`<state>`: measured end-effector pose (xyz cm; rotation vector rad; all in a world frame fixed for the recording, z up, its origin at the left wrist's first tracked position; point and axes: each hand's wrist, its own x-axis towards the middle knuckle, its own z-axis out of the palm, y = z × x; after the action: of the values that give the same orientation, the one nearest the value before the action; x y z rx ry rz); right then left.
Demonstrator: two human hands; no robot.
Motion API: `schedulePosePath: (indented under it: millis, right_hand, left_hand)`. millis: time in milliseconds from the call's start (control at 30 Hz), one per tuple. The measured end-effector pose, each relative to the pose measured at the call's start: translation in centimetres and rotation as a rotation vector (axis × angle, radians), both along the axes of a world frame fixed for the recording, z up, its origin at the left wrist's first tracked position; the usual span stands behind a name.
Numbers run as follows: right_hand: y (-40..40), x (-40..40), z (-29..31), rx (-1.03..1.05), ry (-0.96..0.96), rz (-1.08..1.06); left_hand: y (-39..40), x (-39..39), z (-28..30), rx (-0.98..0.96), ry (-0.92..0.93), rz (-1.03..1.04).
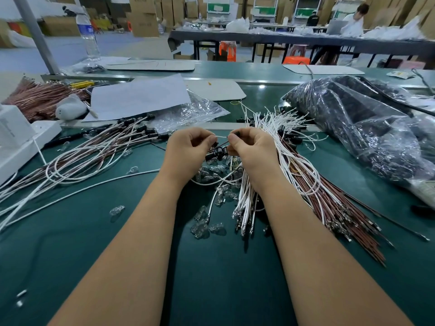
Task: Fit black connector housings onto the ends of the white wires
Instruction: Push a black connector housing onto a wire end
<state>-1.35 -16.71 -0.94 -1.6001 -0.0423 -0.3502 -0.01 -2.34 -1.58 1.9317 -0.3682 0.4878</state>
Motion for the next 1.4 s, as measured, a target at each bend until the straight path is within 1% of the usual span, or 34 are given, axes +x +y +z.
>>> schedulePosePath:
  millis: [167, 300, 367, 567, 700, 900, 1033, 1267, 1333, 1400]
  right_hand:
    - [-0.1, -0.1, 0.1, 0.035, 0.003, 0.011]
    - [0.3, -0.2, 0.1, -0.078, 0.015, 0.018]
    - [0.4, -0.2, 0.0, -0.089, 0.012, 0.012]
    - [0.2, -0.4, 0.0, -0.005, -0.004, 0.011]
    - [0.2, -0.3, 0.0, 0.053, -0.033, -0.005]
    - [0.0, -0.3, 0.1, 0.1, -0.041, 0.003]
    - [-0.2, -0.3, 0.2, 0.128, -0.032, -0.01]
    - [-0.1, -0.1, -0.1, 0.087, 0.015, 0.017]
    - [0.0, -0.1, -0.1, 0.082, 0.009, 0.02]
    - [0.1, -0.1, 0.0, 0.068, -0.008, 0.012]
  left_hand:
    - [-0.2, 0.1, 0.0, 0.02, 0.033, -0.034]
    - [-0.9, -0.1, 0.1, 0.024, 0.015, -0.039]
    - [-1.1, -0.1, 0.0, 0.031, 0.017, -0.037]
    - [-1.0, 0.0, 0.1, 0.015, 0.036, -0.037]
    - [-0.9, -0.1, 0.3, -0.071, 0.08, -0.066]
    - [-0.9, -0.4, 0.5, -0.113, 0.127, -0.077]
    - [-0.6, -0.4, 0.5, -0.038, 0.171, -0.065]
    - [-0.8, -0.3, 0.0, 0.082, 0.175, -0.054]
    - [-0.9, -0.2, 0.0, 0.084, 0.182, -0.061]
    - [-1.0, -0.1, 0.1, 0.044, 0.19, -0.066]
